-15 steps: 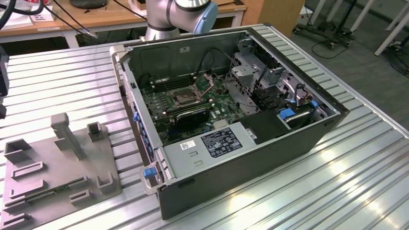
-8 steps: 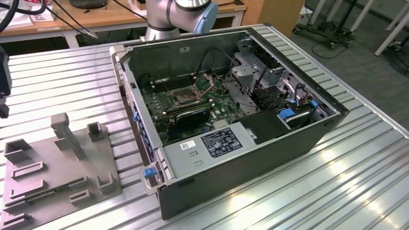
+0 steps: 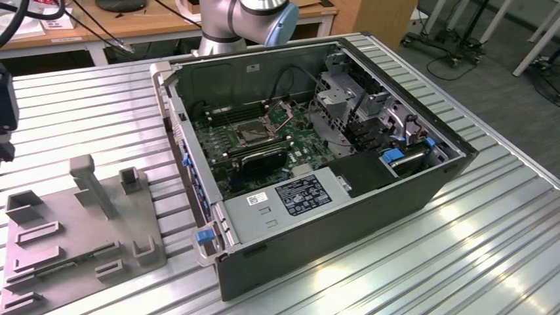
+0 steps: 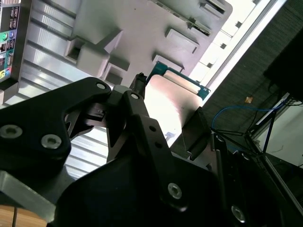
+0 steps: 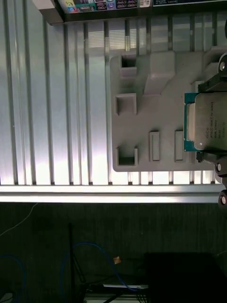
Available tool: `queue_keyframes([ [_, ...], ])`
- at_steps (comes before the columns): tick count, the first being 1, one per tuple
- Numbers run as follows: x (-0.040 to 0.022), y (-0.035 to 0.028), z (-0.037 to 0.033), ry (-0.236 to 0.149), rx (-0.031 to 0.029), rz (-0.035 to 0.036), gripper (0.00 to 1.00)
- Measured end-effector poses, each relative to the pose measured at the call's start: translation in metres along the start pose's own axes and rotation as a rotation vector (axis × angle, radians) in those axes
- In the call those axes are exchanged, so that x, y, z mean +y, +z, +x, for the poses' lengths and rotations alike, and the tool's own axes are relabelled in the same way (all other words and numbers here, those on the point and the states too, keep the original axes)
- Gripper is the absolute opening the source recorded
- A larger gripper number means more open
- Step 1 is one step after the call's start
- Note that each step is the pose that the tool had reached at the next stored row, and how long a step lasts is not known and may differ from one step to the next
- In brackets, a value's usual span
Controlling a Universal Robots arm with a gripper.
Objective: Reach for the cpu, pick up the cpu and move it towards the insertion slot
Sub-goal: 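Pick up the cpu and move it towards the insertion slot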
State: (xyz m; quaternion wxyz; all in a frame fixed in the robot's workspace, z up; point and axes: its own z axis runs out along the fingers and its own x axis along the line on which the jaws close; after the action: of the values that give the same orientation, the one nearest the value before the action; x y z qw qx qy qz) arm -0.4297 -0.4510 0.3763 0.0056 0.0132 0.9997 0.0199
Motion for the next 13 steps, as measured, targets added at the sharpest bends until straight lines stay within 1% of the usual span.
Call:
queue_keyframes([
  [13, 0.0001, 0.0001, -0.004, 0.0, 0.0, 0.0, 0.55],
])
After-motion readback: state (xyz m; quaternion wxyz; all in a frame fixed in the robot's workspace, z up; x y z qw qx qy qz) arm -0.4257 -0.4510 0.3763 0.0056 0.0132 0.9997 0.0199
